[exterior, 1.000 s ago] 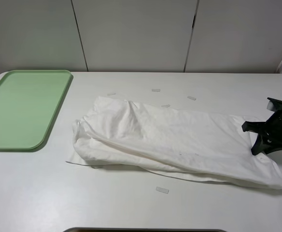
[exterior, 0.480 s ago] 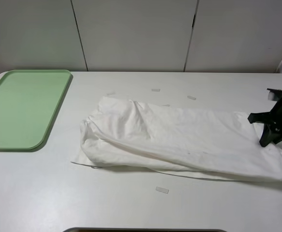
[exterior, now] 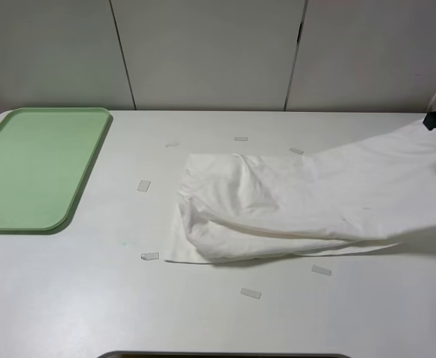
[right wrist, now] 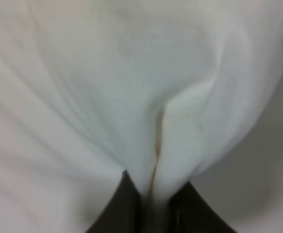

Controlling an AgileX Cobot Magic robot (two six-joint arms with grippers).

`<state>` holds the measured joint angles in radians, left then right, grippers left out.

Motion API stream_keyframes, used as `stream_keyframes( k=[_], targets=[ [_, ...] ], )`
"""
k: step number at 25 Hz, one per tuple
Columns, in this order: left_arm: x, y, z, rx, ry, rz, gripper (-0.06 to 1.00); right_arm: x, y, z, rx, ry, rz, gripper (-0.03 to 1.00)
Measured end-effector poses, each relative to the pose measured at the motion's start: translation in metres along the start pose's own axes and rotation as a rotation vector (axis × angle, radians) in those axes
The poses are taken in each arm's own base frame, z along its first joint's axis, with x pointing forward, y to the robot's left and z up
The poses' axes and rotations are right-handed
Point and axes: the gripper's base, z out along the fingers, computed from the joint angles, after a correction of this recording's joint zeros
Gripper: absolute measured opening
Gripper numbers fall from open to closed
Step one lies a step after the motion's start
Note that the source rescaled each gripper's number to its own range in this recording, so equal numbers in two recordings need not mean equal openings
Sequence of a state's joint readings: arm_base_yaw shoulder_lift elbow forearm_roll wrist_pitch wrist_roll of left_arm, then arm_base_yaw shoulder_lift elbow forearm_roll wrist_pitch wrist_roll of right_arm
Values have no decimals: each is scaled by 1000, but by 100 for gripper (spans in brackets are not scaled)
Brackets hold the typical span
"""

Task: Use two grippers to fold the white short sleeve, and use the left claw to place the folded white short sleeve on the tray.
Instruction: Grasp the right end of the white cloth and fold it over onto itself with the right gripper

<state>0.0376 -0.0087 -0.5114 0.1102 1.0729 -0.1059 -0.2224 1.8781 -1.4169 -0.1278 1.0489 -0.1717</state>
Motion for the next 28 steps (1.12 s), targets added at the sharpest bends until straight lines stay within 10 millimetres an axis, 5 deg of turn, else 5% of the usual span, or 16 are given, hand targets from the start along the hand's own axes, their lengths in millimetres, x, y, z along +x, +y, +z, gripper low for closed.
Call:
stream_keyframes(
  k=[8,14,22,28],
  targets=[
    [0,0,0,0,0,0,98,-18,-20,-30,154,-76,-50,12],
    [0,0,0,0,0,0,98,-18,-19,-32,156,-76,-30,12],
    [0,0,0,0,0,0,98,-15,4,-18,176,-46,-41,12],
    [0,0,0,0,0,0,98,-13,42,-6,214,-47,-78,12]
  ],
)
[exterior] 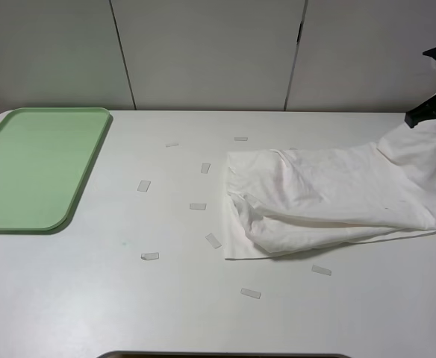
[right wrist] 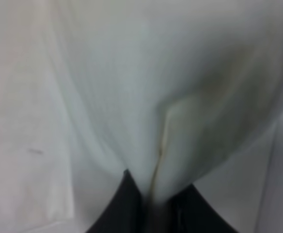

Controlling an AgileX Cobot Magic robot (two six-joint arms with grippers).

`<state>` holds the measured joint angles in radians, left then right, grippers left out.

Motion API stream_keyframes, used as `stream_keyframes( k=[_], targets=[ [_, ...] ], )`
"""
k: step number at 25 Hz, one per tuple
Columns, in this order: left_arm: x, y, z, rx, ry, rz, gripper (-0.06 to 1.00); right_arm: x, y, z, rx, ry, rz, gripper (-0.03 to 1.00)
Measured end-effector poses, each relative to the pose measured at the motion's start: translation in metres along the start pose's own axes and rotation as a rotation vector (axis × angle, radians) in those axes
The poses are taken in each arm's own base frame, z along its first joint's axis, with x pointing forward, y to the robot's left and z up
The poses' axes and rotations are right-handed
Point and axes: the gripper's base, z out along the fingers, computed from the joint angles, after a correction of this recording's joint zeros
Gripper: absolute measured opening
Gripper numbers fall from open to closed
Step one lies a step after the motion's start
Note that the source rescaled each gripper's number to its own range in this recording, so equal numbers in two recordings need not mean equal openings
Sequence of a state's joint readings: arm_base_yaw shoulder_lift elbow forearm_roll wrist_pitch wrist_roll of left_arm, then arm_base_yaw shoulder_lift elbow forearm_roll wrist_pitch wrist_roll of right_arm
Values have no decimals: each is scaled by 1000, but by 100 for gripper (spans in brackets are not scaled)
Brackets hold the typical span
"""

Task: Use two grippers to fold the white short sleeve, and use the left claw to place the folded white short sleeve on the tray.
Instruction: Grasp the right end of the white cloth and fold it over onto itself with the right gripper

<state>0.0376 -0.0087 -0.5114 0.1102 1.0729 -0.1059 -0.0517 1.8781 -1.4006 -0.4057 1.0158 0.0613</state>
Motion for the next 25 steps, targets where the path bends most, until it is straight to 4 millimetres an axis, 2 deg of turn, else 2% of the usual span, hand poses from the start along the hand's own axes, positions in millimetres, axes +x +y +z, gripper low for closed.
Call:
stream_keyframes(
  k=[6,11,18,20,21,22,24,25],
  targets=[
    [0,0,0,0,0,0,98,4,44,2,-27,-17,7,12],
    [0,0,0,0,0,0,98,7,71,3,-44,-34,-11,12],
    [0,0,0,0,0,0,98,7,99,-6,-61,-65,-78,12],
    [0,0,0,0,0,0,98,7,101,-7,-62,-67,-79,14],
    [0,0,0,0,0,0,98,7,103,-8,-66,-67,-75,22],
    [0,0,0,0,0,0,98,8,104,-8,-75,-66,-55,40],
    [0,0,0,0,0,0,98,8,105,-8,-89,-62,-28,69],
    [0,0,0,0,0,0,98,8,105,-8,-94,-60,-20,77]
  ],
)
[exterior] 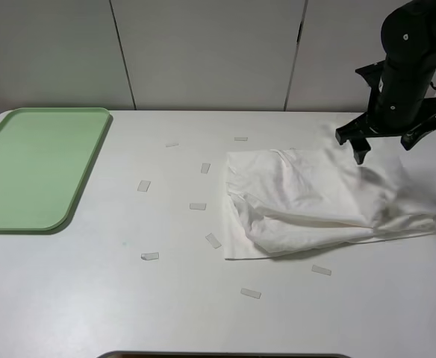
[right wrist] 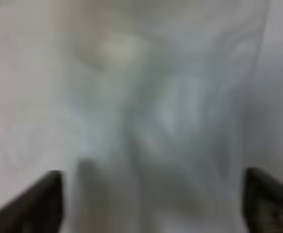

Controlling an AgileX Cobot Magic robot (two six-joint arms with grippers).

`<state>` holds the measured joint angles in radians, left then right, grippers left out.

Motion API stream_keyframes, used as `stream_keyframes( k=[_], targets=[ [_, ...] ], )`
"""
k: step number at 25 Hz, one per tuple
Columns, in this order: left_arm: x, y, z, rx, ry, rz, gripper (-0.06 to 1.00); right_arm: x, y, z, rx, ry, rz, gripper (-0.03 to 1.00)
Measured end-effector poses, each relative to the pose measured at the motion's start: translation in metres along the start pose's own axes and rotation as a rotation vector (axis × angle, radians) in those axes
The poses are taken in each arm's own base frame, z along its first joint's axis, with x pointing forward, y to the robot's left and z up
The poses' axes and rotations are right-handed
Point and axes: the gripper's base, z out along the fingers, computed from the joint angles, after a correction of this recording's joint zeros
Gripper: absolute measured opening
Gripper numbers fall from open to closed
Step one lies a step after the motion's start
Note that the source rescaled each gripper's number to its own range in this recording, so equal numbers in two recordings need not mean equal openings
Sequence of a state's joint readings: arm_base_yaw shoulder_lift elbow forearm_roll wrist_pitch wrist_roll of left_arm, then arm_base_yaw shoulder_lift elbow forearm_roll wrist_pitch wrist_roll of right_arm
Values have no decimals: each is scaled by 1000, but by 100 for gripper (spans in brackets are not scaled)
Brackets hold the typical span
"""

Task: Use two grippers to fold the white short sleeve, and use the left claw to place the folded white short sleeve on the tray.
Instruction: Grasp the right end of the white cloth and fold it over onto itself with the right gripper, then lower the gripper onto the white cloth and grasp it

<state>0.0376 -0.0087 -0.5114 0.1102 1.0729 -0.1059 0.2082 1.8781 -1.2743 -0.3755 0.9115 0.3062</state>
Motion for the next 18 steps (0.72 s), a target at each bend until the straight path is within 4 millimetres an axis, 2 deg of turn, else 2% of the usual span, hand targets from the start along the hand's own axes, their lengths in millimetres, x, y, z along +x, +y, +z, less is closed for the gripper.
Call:
stream_keyframes(
  k=[1,4,8,18],
  targets=[
    [0,0,0,0,0,0,98,0,1,0,-8,4,10,86],
    [0,0,0,0,0,0,98,1,2,0,-19,15,20,97],
    [0,0,0,0,0,0,98,2,1,-2,-17,20,21,100],
    [0,0,0,0,0,0,98,7,-10,-35,-13,-35,-13,100]
  ],
)
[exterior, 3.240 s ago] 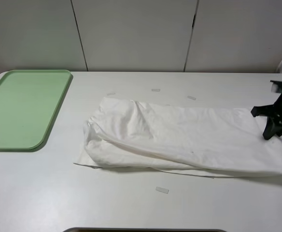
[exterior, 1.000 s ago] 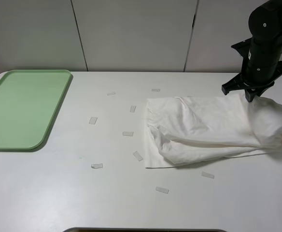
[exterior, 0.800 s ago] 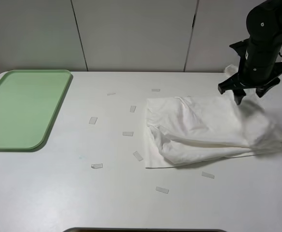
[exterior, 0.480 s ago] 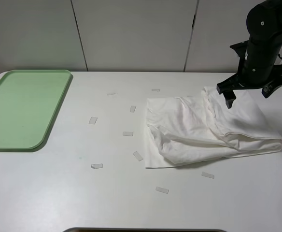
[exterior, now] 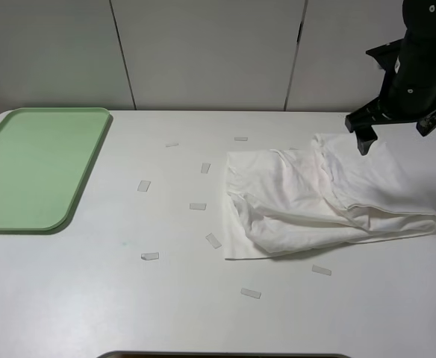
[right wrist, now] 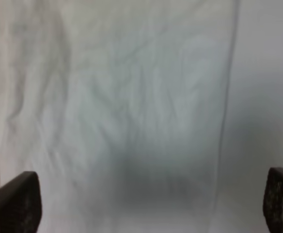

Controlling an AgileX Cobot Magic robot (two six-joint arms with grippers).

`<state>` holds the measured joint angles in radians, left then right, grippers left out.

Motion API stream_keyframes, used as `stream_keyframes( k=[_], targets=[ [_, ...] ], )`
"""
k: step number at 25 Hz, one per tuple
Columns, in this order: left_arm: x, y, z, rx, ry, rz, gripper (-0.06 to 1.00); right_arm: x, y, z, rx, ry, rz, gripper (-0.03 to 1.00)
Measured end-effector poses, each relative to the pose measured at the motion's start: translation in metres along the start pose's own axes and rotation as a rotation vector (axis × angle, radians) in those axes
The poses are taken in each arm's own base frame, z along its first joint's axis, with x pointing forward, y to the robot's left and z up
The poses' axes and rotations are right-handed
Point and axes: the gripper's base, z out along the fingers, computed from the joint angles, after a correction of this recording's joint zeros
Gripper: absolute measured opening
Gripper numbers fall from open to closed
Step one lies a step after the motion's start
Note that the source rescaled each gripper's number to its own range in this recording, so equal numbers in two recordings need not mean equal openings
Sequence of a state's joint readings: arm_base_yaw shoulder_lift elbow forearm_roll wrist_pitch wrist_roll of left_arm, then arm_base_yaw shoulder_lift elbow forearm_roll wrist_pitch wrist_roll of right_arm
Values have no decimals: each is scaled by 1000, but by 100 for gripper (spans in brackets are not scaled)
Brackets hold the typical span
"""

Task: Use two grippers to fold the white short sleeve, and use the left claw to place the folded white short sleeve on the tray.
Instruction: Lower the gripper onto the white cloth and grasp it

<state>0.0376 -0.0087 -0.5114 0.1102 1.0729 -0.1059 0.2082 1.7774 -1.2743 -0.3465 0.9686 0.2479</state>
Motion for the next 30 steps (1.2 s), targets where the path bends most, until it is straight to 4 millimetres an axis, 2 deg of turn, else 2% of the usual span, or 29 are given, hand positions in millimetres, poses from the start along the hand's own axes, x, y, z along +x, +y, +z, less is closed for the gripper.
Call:
stream_keyframes(
  k=[1,4,7,8,9,11,17,18,26,29,30],
  targets=[
    [0,0,0,0,0,0,98,0,0,0,0,0,0,100],
    [0,0,0,0,0,0,98,5,-5,-18,-2,-6,10,100],
    [0,0,0,0,0,0,98,18,-14,-55,-30,-47,27,100],
    [0,0,0,0,0,0,98,21,-16,-65,-39,-62,31,100],
    [0,0,0,0,0,0,98,21,-16,-65,-39,-62,31,100],
    [0,0,0,0,0,0,98,29,-20,-84,-65,-92,44,100],
    [0,0,0,0,0,0,98,63,-31,-142,-160,-201,97,100],
    [0,0,0,0,0,0,98,76,-33,-153,-180,-237,100,100],
    [0,0,0,0,0,0,98,156,-37,-161,-200,-273,110,100],
    [0,0,0,0,0,0,98,192,-38,-162,-223,-322,124,100],
    [0,0,0,0,0,0,98,192,-38,-162,-223,-322,124,100]
  ],
)
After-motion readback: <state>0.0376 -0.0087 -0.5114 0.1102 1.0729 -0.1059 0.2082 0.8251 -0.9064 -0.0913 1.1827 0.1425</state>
